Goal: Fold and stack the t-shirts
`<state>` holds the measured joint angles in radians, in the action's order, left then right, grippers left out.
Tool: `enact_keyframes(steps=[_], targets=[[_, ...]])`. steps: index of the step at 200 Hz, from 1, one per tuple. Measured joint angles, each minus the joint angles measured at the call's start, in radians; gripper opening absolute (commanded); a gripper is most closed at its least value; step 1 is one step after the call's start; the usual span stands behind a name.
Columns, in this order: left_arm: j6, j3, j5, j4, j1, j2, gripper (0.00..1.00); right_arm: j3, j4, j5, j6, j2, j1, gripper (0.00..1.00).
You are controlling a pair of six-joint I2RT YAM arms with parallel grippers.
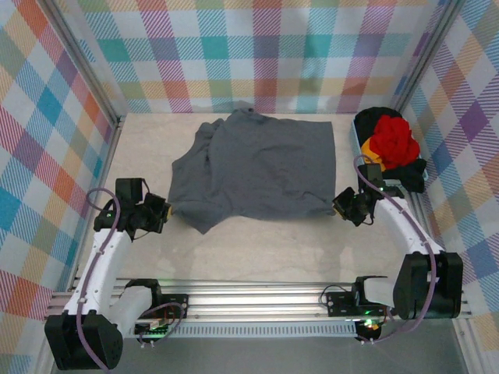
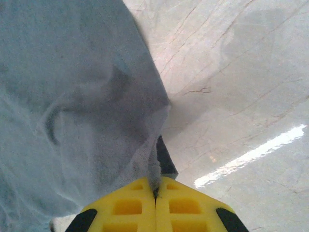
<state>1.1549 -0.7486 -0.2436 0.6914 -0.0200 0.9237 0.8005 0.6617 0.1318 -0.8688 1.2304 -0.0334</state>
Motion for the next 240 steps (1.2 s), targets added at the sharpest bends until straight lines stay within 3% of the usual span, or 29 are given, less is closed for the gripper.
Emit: enact_keyframes(steps=[35, 75, 116, 162, 190, 240], targets=[[-0.008, 0.003, 0.029, 0.042, 0.000, -0.003, 0.00, -0.004, 0.026, -0.039, -0.026, -0.063, 0.000, 0.00], [-0.047, 0.011, 0.048, 0.074, 0.019, 0.067, 0.00, -0.053, 0.028, -0.059, -0.053, -0.064, 0.000, 0.00], [-0.080, 0.051, 0.072, 0.104, 0.034, 0.037, 0.00, -0.069, 0.029, -0.084, -0.067, -0.051, -0.019, 0.00], [-0.083, 0.091, 0.073, 0.089, 0.090, 0.080, 0.00, -0.069, 0.072, -0.157, -0.072, -0.093, -0.039, 0.00], [-0.087, 0.053, 0.077, 0.094, 0.136, 0.122, 0.00, -0.055, 0.109, -0.211, -0.063, -0.143, -0.039, 0.00], [-0.071, -0.064, 0.088, 0.109, 0.191, 0.075, 0.00, 0.013, 0.126, -0.273, -0.002, -0.082, -0.025, 0.00]])
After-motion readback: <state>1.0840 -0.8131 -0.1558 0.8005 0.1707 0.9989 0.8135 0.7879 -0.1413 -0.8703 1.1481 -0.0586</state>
